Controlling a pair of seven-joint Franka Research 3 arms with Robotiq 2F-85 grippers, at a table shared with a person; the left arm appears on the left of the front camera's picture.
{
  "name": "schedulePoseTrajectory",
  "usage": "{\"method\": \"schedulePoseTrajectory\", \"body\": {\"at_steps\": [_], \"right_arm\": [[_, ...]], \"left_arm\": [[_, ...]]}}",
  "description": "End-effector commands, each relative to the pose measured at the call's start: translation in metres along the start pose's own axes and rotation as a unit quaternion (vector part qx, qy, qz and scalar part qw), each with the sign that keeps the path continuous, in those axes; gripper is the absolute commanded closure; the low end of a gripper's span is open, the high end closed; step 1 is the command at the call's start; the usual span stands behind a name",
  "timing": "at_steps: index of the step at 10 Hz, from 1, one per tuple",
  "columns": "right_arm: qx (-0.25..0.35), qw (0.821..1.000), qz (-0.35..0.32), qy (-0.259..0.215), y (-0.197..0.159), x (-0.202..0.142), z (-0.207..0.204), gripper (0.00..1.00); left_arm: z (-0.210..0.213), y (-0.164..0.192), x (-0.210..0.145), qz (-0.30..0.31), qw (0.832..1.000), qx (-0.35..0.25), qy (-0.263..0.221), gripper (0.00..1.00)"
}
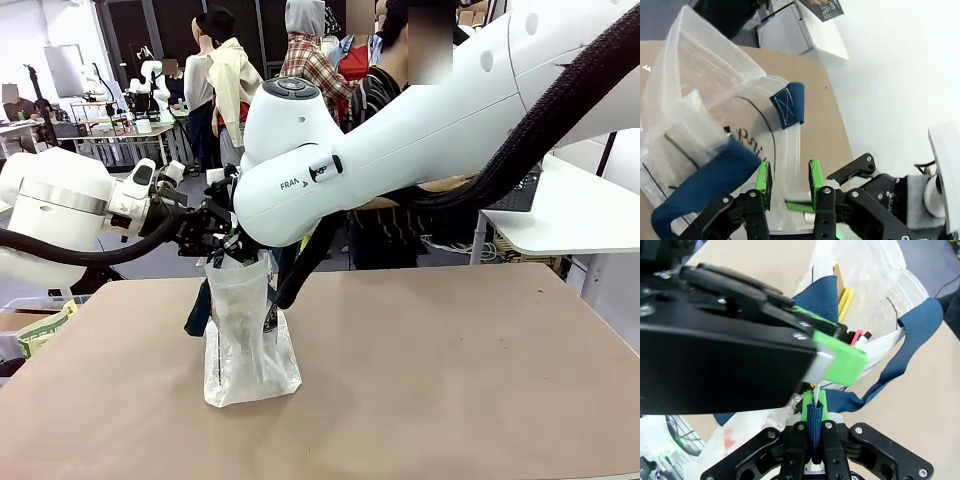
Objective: Transfer purchased items from the store into the shopping bag.
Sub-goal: Move the Reusable shopping bag to the right side of the table.
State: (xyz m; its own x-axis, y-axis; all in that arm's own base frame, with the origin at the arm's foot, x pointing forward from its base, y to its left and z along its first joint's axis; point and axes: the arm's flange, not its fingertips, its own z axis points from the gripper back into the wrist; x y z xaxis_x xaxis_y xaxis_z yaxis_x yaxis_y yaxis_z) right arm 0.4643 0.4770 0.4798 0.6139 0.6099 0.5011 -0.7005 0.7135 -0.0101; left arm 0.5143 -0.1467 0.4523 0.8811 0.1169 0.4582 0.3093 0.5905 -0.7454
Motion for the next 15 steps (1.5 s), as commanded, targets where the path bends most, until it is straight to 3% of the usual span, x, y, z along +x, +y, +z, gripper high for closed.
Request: {"method": "schedulePoseTrajectory", "body": {"at_steps": [1,9,10,11,12,15], "right_arm": [[0.009,1.000,0.016,0.012,0.005,0.009,-0.005,1.00],[0.013,1.000,0.018,0.019,0.004,0.010,-0.010,1.00],[0.013,1.000,0.017,0.018,0.004,0.010,-0.010,1.00],[0.013,1.000,0.016,0.019,0.004,0.010,-0.010,1.00],[0.012,1.000,0.016,0.018,0.004,0.009,-0.010,1.00],[0.012,1.000,0.015,0.017,0.003,0.009,-0.010,1.00]], "left_arm": [[-0.009,0.003,0.007,-0.015,0.999,-0.023,-0.020,0.59],[-0.028,0.009,0.019,0.004,1.000,0.029,-0.012,0.59],[-0.027,0.009,0.019,0.006,0.999,0.029,-0.012,0.71],[-0.027,0.008,0.019,0.006,0.999,0.031,-0.011,0.90],[-0.027,0.009,0.019,0.006,0.999,0.034,-0.012,1.00],[-0.028,0.009,0.019,0.008,0.999,0.038,-0.006,1.00]]}}
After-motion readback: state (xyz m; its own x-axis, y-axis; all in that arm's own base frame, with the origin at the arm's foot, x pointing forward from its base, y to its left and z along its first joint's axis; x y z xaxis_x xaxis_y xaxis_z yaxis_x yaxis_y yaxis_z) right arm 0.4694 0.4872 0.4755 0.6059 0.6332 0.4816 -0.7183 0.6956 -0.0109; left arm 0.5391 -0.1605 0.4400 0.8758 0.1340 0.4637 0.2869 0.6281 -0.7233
